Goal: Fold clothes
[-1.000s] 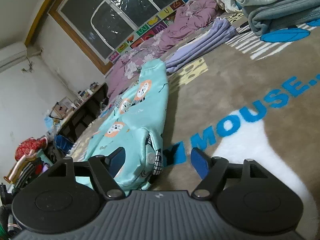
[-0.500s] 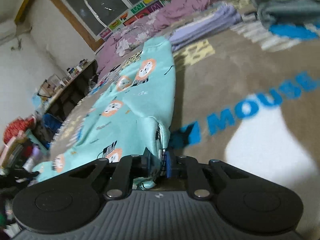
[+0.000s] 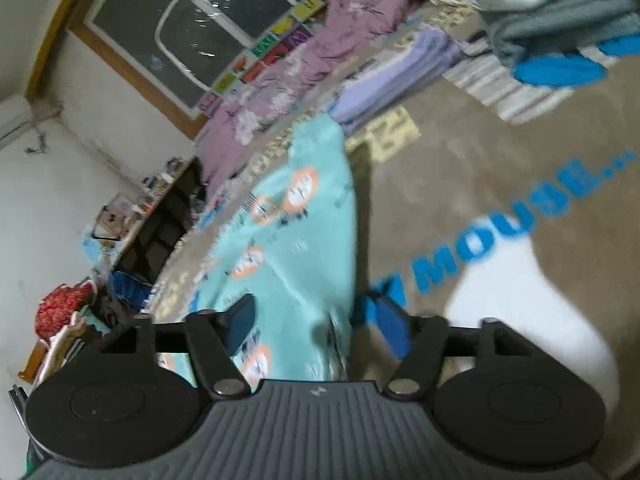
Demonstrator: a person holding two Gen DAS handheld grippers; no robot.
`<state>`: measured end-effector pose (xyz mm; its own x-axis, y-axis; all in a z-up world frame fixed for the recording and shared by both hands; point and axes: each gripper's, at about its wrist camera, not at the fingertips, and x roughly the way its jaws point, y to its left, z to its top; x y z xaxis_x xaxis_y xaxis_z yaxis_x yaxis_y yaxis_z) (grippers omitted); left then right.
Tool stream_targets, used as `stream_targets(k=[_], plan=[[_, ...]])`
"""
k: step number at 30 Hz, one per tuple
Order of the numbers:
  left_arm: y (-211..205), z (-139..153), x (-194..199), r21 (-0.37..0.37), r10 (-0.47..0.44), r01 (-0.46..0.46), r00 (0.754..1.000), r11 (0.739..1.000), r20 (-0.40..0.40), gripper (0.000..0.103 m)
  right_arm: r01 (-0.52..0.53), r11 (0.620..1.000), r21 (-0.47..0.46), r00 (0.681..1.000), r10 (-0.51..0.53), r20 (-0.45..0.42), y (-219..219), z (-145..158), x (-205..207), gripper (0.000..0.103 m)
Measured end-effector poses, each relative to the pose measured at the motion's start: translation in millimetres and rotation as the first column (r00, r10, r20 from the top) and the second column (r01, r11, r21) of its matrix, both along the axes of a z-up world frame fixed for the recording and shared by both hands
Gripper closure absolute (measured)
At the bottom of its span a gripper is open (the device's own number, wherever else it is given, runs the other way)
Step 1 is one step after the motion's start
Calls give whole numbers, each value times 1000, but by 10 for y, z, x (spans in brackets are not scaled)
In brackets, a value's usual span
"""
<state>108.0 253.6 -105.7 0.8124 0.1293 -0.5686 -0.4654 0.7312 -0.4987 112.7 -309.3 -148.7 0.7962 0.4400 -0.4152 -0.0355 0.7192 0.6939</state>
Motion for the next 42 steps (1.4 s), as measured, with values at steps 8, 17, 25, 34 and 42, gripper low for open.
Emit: stream_targets(k=[8,17,25,34,42], plan=[[-1007,-202,206,-32,-288,289,956,957,53,39,-18,995,-98,1000,19,8,-97,165,765,30],[-1639,-638,408,61,-450,447,891,893,60,33,-66,974,-217,998,65,-12,-85,170,1764,30],[-1667,-727,394,103,-472,463,878,880,83,26,-73,964,-257,997,72,-16,18,76,2358,32],[-1671,-751,370,115,-479,468,873,876,89,26,-113,959,-259,993,112,-19,131,18,2600,79],[-1669,-757,357,121,-482,471,872,874,89,26,-28,955,-296,997,46,55,84,246,2368,97]])
